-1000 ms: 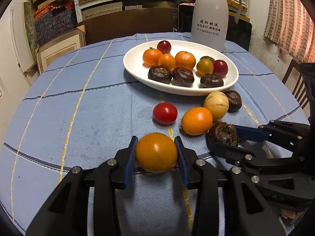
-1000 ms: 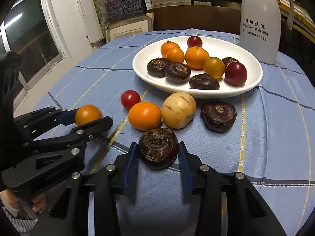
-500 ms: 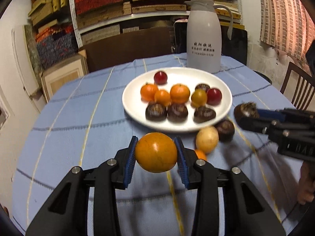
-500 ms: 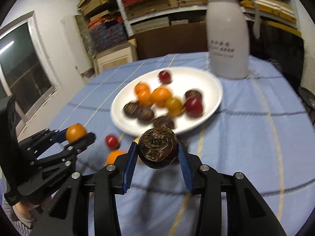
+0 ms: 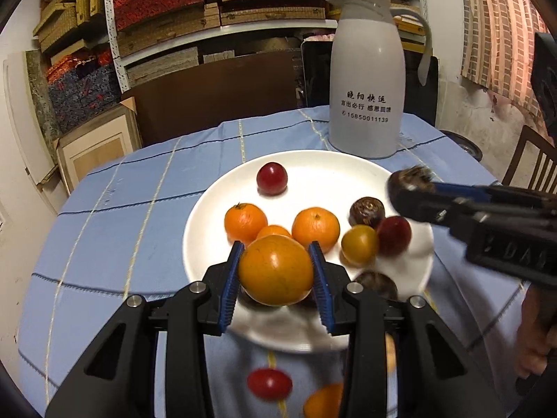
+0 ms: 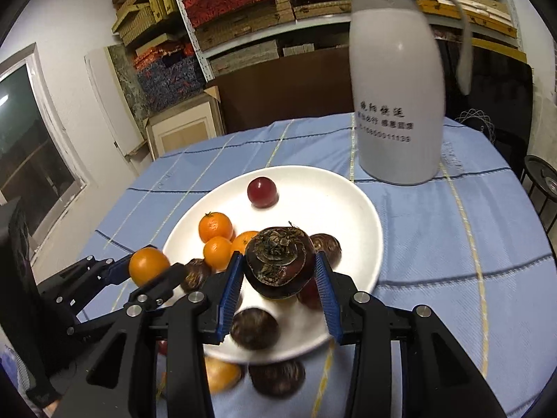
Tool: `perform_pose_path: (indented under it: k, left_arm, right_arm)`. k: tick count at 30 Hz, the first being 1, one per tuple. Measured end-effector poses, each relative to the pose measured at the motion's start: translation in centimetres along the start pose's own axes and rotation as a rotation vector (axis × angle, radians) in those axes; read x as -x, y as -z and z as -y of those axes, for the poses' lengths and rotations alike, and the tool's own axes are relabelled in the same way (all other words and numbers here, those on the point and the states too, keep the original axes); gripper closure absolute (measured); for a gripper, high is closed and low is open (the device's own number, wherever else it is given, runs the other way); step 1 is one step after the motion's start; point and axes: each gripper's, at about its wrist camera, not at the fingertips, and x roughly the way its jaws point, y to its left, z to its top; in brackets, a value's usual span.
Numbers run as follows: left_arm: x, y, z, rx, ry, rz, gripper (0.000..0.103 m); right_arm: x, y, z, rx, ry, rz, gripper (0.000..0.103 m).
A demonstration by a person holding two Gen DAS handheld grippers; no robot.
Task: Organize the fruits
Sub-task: 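Carry the citrus and water chestnut onto the plate while both tools open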
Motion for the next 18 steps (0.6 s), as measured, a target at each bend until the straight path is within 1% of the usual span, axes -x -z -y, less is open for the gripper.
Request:
perform_pose_path:
  k: [5, 8, 9, 10, 11, 14, 16, 18]
  left_arm:
    - [-2.9, -0.9, 0.5, 0.004, 0.020, -0.016, 0.066]
    - [-4.3, -0.8, 0.8, 0.009, 0.028, -0.036, 0.066]
    - [-4.7, -0.7, 0.8, 0.014, 0.033, -0.044, 0.066]
    - [-5.0, -0.5, 0.8, 0.020, 0.036, -0.051, 0.066]
    - [-5.2, -0.3, 0.8, 0.022, 0.037, -0.057, 0.063]
    - [-4.6, 0.0, 0.7, 0.022, 0.021, -0.046, 0.054]
    - [-3.5, 0.2, 0.5, 0.032, 0.015, -0.031, 0.051]
    - [-2.1, 0.8, 0.2, 0.046, 0.011, -0.016, 0.042]
  right_arm:
    - [-2.9, -0.5, 0.0, 0.020, 0.017, -0.023, 0.061]
    - [-3.8, -0.5, -0.1, 0.041, 0.038, -0.038, 0.060]
    - [-4.0, -0.4, -0.1, 0.043, 0.044, -0.043, 0.059]
    - [-4.0, -0.3, 0.1, 0.038, 0.048, -0.040, 0.056]
    - [-3.8, -0.3, 0.1, 0.032, 0.048, -0.035, 0.053]
    - [-2.5, -0.3, 0.2, 0.021, 0.040, -0.008, 0.053]
    - [-1.0, 0.0, -0.1, 0.025, 0.038, 0.019, 0.053]
    - [0.2, 0.4, -0.3, 0.027, 0.035, 0.036, 0.052]
